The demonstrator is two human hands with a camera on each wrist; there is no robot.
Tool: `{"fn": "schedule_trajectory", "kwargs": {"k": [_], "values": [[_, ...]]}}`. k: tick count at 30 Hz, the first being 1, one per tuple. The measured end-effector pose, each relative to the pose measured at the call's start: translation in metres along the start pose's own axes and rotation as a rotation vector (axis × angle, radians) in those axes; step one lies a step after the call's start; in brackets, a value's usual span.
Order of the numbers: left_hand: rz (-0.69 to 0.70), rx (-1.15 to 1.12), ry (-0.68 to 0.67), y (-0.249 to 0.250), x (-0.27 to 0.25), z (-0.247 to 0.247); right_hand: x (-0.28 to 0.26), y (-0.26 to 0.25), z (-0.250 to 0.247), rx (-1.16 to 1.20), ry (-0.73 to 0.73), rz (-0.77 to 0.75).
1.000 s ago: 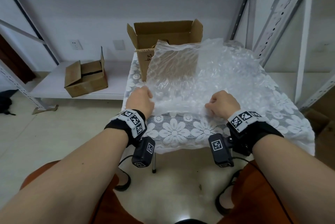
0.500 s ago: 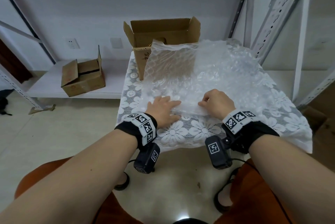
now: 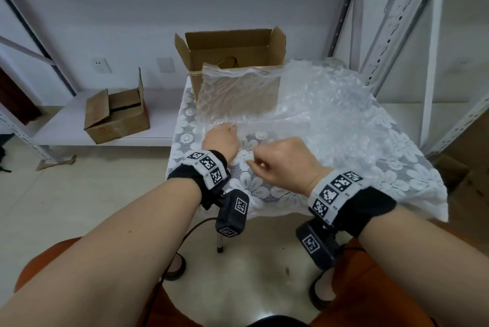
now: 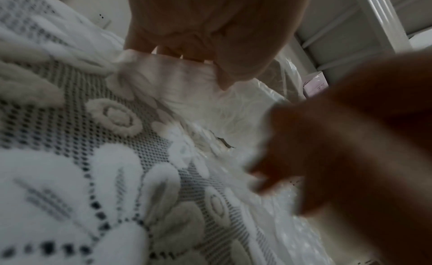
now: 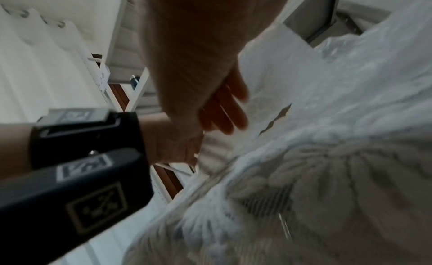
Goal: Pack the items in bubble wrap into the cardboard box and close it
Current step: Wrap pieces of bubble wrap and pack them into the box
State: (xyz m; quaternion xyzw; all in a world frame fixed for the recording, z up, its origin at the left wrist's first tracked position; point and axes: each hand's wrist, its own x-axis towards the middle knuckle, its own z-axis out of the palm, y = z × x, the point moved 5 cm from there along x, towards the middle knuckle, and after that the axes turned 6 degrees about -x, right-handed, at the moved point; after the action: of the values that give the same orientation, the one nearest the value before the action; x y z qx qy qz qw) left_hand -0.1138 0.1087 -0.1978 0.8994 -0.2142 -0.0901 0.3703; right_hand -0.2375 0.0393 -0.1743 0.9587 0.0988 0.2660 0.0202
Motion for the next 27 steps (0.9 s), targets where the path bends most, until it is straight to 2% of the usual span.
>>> {"fn": "schedule_trajectory", "kwargs": {"k": [2, 4, 6, 10, 15, 17, 22, 25, 27], "values": [[0.002, 0.021, -0.021, 0.002, 0.001, 0.0, -0.007, -0.001, 0.029, -0.03, -0.291, 0.024], [0.015, 0.04, -0.06, 0.004, 0.0, 0.001, -0.018, 0.009, 0.047, -0.107, -0.5, 0.084], [0.024, 0.043, -0.099, 0.005, -0.003, 0.003, -0.028, 0.023, 0.05, -0.148, -0.614, 0.185], [0.029, 0.003, -0.146, 0.005, -0.007, 0.008, -0.04, 0.05, 0.042, -0.149, -0.602, 0.276], [-0.024, 0.063, -0.231, 0.003, -0.009, 0.02, -0.055, 0.077, 0.029, -0.02, -0.531, 0.345], [-0.015, 0.091, -0.252, 0.005, -0.01, 0.025, -0.059, 0.084, 0.024, -0.09, -0.507, 0.372], [-0.02, 0.084, -0.271, 0.008, -0.011, 0.033, -0.065, 0.096, 0.01, -0.476, -0.506, 0.496], [-0.005, 0.065, -0.265, 0.012, -0.014, 0.034, -0.065, 0.108, 0.004, -0.503, -0.445, 0.565], [0.016, 0.077, -0.26, 0.013, -0.015, 0.035, -0.07, 0.116, 0.006, -0.464, -0.454, 0.624]]}}
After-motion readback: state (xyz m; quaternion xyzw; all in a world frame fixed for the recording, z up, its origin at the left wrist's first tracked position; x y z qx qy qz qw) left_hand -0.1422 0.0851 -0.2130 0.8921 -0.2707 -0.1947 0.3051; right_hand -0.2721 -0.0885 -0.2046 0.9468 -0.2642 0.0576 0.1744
